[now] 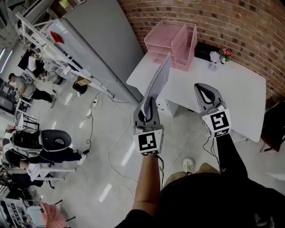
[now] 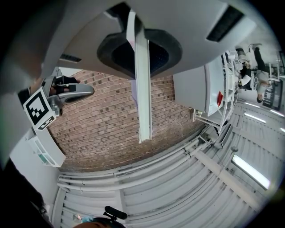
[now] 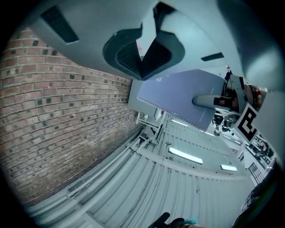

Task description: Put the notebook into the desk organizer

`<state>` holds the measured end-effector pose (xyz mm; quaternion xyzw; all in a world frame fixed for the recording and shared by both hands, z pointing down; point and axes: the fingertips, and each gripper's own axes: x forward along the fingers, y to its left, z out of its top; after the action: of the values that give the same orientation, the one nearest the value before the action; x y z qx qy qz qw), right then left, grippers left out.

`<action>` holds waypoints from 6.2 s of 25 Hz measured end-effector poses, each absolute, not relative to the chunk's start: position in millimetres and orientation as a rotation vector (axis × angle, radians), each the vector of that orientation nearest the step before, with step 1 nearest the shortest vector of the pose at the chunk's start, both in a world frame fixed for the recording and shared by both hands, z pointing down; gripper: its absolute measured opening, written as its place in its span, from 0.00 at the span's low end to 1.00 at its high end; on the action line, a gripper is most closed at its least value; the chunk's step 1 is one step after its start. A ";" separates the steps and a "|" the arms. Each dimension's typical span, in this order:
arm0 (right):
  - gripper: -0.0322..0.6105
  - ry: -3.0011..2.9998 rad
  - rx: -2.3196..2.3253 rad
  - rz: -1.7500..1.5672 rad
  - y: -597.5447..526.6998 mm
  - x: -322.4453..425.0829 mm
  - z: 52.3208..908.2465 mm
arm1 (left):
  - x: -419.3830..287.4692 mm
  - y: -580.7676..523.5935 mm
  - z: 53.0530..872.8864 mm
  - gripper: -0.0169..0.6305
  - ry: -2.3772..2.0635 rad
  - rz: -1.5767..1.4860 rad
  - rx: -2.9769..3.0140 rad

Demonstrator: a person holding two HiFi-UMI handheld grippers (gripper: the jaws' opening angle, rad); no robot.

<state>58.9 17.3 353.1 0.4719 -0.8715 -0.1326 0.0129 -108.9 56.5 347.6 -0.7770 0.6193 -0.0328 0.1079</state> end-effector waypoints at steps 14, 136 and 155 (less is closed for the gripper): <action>0.08 -2.712 1.517 -0.426 -9.7 71.0 347.6 | -105.1 28.0 337.9 0.09 1.806 -0.051 -2.295; 0.08 -2.384 1.996 -0.110 -406.4 203.3 397.4 | 41.0 -470.7 414.7 0.14 1.469 -0.564 -2.788; 0.08 -2.376 1.974 -0.099 -408.9 203.0 403.4 | 43.5 -465.3 424.7 0.11 1.469 -0.553 -2.679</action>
<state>203.0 -408.9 403.4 0.6386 -0.7685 -0.0320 0.0253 43.5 -465.3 424.7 -0.8628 0.4729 -0.1781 0.0184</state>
